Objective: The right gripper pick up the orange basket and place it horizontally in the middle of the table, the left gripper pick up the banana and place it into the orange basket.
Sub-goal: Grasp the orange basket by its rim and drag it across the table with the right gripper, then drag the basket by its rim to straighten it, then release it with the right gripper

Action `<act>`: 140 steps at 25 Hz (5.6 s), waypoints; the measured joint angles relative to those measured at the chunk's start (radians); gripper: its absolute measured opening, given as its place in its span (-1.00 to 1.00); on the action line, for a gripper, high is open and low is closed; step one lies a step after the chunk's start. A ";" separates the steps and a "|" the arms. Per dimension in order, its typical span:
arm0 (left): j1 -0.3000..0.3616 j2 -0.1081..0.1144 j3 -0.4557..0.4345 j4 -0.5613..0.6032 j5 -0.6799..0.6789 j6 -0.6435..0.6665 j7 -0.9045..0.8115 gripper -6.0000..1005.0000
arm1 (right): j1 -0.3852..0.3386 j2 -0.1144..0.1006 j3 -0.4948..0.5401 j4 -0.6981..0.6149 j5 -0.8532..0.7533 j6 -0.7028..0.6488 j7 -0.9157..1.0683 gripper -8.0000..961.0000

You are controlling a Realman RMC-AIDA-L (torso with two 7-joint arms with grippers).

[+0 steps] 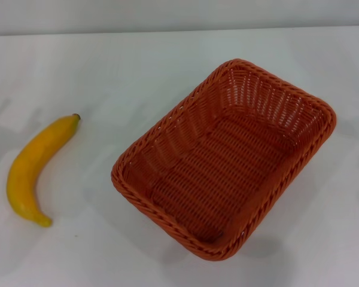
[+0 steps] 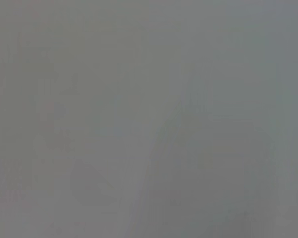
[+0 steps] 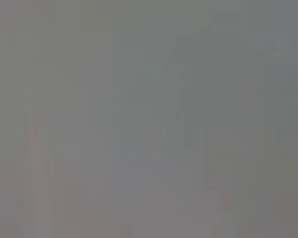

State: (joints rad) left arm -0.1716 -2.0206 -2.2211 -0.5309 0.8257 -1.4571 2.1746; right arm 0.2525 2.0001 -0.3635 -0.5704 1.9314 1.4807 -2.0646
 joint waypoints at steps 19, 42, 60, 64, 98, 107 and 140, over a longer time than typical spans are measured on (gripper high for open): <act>0.025 -0.029 -0.073 -0.008 -0.005 0.003 -0.019 0.60 | -0.017 -0.006 -0.006 -0.003 -0.002 0.007 0.015 0.81; 0.030 -0.025 -0.076 -0.009 -0.003 0.012 -0.042 0.60 | 0.035 0.001 -0.153 -0.485 -0.267 -0.059 0.417 0.81; 0.073 -0.030 -0.078 -0.035 -0.006 0.019 -0.055 0.60 | 0.456 -0.086 -0.496 -0.963 -1.191 0.135 1.190 0.79; 0.069 -0.030 -0.078 -0.035 0.000 0.021 -0.055 0.60 | 0.570 -0.060 -0.585 -0.911 -1.314 0.229 1.249 0.78; 0.080 -0.043 -0.069 -0.019 0.034 0.020 -0.021 0.60 | 0.959 0.019 -1.058 -0.126 -1.584 -0.089 1.443 0.78; 0.072 -0.044 -0.072 -0.009 0.037 0.023 -0.019 0.60 | 0.968 0.017 -1.091 -0.102 -1.594 -0.097 1.424 0.37; 0.050 -0.040 -0.069 -0.015 0.036 0.023 -0.019 0.60 | 0.906 -0.152 -0.451 -0.152 -1.637 0.119 1.531 -0.63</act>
State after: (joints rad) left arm -0.1215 -2.0606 -2.2903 -0.5456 0.8620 -1.4345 2.1552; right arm 1.1589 1.8477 -0.8148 -0.7227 0.2947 1.5999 -0.5333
